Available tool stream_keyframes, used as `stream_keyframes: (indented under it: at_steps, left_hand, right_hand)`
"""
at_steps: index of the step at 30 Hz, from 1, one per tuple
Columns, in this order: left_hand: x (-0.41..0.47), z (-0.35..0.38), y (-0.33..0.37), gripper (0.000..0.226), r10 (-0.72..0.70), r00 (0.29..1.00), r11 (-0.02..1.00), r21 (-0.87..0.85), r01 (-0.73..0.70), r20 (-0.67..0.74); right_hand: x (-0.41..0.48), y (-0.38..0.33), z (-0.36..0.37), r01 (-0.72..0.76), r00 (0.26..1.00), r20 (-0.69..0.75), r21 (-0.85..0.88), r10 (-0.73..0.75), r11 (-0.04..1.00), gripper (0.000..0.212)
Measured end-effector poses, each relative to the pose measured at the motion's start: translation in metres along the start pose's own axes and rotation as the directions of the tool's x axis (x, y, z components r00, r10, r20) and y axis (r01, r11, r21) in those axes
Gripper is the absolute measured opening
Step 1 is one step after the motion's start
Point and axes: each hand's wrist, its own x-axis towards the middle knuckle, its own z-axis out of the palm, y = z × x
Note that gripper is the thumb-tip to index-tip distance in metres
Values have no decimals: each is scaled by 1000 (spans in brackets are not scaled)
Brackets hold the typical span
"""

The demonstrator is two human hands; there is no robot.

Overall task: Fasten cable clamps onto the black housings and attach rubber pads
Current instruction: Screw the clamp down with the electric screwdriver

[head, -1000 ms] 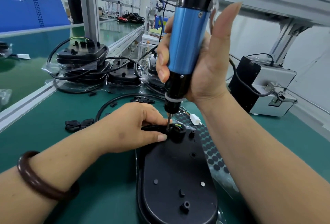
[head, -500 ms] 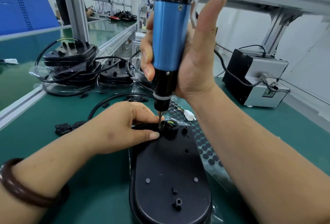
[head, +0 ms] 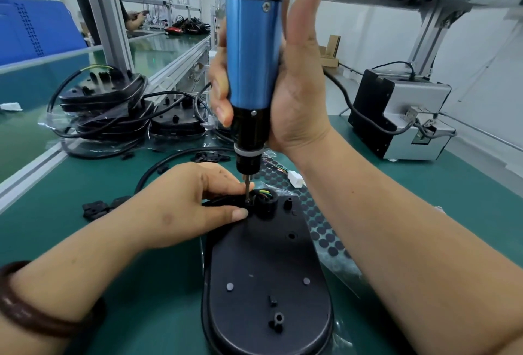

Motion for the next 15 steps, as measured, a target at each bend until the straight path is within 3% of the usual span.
stream_keyframes:
  at_steps: [7,11,15]
  left_hand:
    - [-2,2,0,33,13,999,1000,-17,-14,-32]
    - [3,8,3,16,-94,990,986,-146,78,-105]
    - [11,10,5,4,-202,979,960,-208,190,-38]
  right_hand:
    - [-1,2,-5,8,999,31,37,-9,999,82]
    - [2,-13,-20,80,989,-130,112,-65,990,84]
    - [3,-41,-45,140,957,-267,96,-110,985,81]
